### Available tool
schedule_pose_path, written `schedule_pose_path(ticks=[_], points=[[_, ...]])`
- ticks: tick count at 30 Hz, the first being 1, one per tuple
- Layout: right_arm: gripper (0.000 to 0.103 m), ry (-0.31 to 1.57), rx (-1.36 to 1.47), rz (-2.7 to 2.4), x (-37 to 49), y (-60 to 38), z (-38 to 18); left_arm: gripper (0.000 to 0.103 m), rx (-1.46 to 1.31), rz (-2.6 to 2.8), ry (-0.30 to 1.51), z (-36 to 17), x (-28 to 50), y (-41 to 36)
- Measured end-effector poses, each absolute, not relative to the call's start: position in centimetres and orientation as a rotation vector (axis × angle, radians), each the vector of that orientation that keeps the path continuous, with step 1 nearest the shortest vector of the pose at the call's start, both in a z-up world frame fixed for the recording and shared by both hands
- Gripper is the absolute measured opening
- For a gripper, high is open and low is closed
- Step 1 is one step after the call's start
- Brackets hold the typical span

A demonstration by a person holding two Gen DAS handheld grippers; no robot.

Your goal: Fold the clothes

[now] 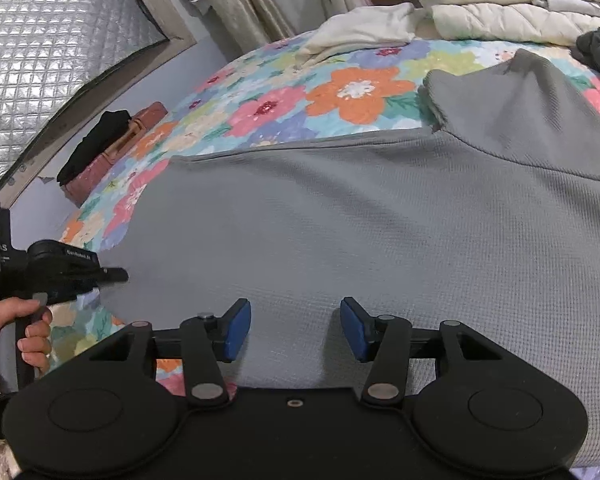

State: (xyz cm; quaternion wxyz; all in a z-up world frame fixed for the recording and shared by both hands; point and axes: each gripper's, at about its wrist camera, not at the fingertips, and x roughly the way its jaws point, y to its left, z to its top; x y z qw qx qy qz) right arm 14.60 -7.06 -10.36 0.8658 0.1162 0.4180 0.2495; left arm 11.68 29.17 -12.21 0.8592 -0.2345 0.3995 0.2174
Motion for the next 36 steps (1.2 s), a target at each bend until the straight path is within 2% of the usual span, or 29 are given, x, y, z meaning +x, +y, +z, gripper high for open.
schedule_pose_path(ticks=[7,11,18,22,26,28,29,32,36], points=[[0.055,0.880,0.260,0.508,15.1,-8.9,-10.6,0.007,-0.458,0.179,0.741,-8.5,12.5,23.1],[0.055,0.851,0.276,0.449,16.7,-11.1,-10.0,0.007,-0.488,-0.028,0.723,-7.2,13.9,16.8],[0.055,0.861,0.409,0.354,17.9,-15.7,-10.3,0.007,-0.411,-0.289,0.902,-10.6,14.6,7.2],[0.055,0.888,0.415,0.358,17.8,-15.9,-11.2,0.010,-0.429,-0.277,0.956,-12.0,14.9,8.2],[0.055,0.891,0.395,0.418,17.4,-15.3,-11.2,0.011,-0.432,-0.335,0.957,-10.5,13.9,9.7],[0.055,0.888,0.385,0.455,17.3,-14.8,-11.0,0.020,-0.436,-0.339,0.946,-10.0,12.8,10.3],[0.055,0.882,0.379,0.471,17.3,-14.6,-10.9,0.028,-0.459,-0.341,0.945,-9.9,12.4,10.8],[0.055,0.870,0.366,0.524,17.1,-13.7,-10.1,0.033,-0.526,-0.324,0.951,-10.4,12.2,12.1],[0.057,0.864,0.355,0.589,16.5,-12.7,-9.2,0.052,-0.487,-0.242,0.947,-10.2,12.3,13.1]])
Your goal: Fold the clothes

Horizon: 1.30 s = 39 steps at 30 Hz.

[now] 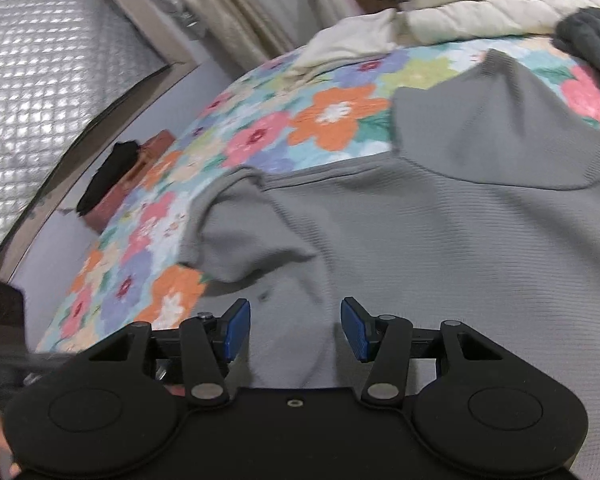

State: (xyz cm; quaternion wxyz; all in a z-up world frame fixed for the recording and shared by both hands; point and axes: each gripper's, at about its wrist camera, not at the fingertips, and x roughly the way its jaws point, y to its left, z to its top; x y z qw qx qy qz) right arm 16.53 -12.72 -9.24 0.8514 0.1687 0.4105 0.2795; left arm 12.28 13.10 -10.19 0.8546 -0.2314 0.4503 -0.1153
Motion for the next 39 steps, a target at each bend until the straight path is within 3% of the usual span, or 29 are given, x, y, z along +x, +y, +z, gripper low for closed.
schedule_pose_path(ticks=[4,8,12,13,14,15,21,25,33,39], points=[[0.062,0.881,0.290,0.642,15.6,-11.4,-8.9,0.069,-0.404,-0.180,0.945,-9.8,12.2,13.5],[0.066,0.871,0.099,0.623,14.6,-9.2,-9.6,0.072,-0.272,-0.079,0.977,-10.1,12.5,13.1],[0.065,0.808,-0.054,0.572,15.0,-7.6,-11.0,0.073,-0.343,-0.118,0.974,-10.7,12.8,13.7],[0.062,0.782,-0.077,0.560,15.3,-7.5,-11.3,0.073,-0.397,-0.138,0.968,-10.9,12.9,14.1],[0.032,0.759,-0.097,0.551,15.5,-7.4,-11.6,0.073,-0.456,-0.148,0.962,-11.1,12.9,14.6],[0.018,0.757,-0.093,0.563,15.8,-7.7,-11.7,0.073,-0.473,-0.146,0.954,-11.2,12.9,14.8],[0.015,0.657,0.137,0.518,14.3,-12.8,-8.5,0.073,-0.417,-0.178,0.862,-10.0,12.2,13.8],[0.015,0.609,0.126,0.388,11.6,-17.6,-6.2,0.073,-0.353,-0.305,0.850,-9.6,12.0,10.9],[0.015,0.761,0.306,0.202,9.9,-24.6,-10.1,0.073,-0.179,-0.293,0.986,-13.0,12.7,6.4],[0.015,0.658,0.285,0.267,8.8,-23.9,-7.6,0.073,-0.210,-0.287,0.920,-11.7,12.0,7.2]])
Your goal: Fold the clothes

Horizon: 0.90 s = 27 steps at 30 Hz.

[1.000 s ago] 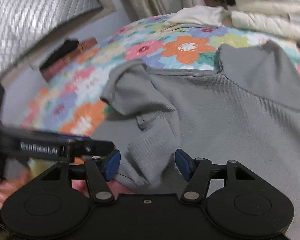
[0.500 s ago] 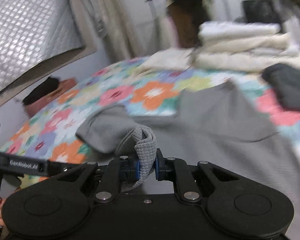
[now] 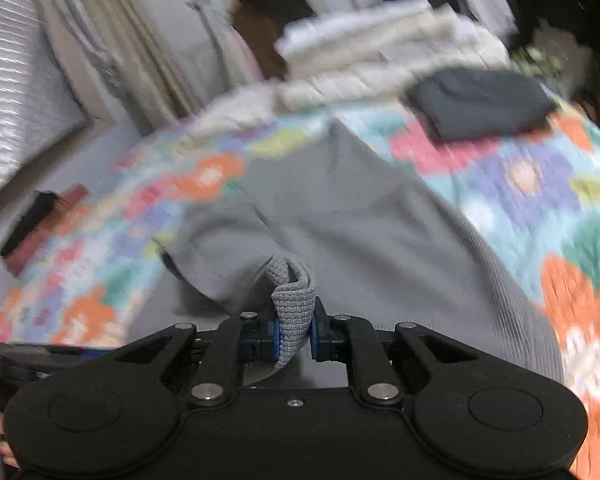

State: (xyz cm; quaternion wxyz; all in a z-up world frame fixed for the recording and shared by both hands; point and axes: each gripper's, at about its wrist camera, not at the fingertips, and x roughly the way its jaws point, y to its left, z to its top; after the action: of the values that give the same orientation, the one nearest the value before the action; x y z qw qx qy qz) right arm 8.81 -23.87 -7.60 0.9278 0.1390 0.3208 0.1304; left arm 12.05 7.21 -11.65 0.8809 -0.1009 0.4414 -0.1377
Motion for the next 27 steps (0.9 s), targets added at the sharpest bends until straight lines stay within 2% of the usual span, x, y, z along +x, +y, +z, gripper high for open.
schedule_pose_path(ticks=[5,7,12,16,21,24,27], points=[[0.013,0.545,0.128,0.200,7.8,-23.8,-5.7,0.073,-0.173,-0.240,0.870,-10.5,12.4,5.8],[0.014,0.632,0.103,0.113,8.6,-24.8,-7.6,0.074,-0.089,-0.227,0.897,-10.8,12.6,4.7],[0.016,0.809,0.368,0.046,9.5,-28.6,-12.3,0.082,-0.083,-0.164,1.017,-13.9,13.2,5.0],[0.022,0.787,0.328,0.027,9.6,-28.9,-11.6,0.081,-0.134,-0.159,1.030,-13.9,13.5,6.0],[0.016,0.688,0.255,0.027,8.7,-28.8,-9.7,0.083,-0.135,-0.184,0.994,-13.9,12.7,6.2],[0.016,0.638,0.210,0.015,7.3,-28.6,-8.3,0.083,-0.151,-0.206,0.988,-14.0,12.6,6.4],[0.019,0.698,0.214,-0.014,7.3,-29.6,-10.3,0.084,-0.136,-0.198,0.996,-14.2,12.6,6.2]])
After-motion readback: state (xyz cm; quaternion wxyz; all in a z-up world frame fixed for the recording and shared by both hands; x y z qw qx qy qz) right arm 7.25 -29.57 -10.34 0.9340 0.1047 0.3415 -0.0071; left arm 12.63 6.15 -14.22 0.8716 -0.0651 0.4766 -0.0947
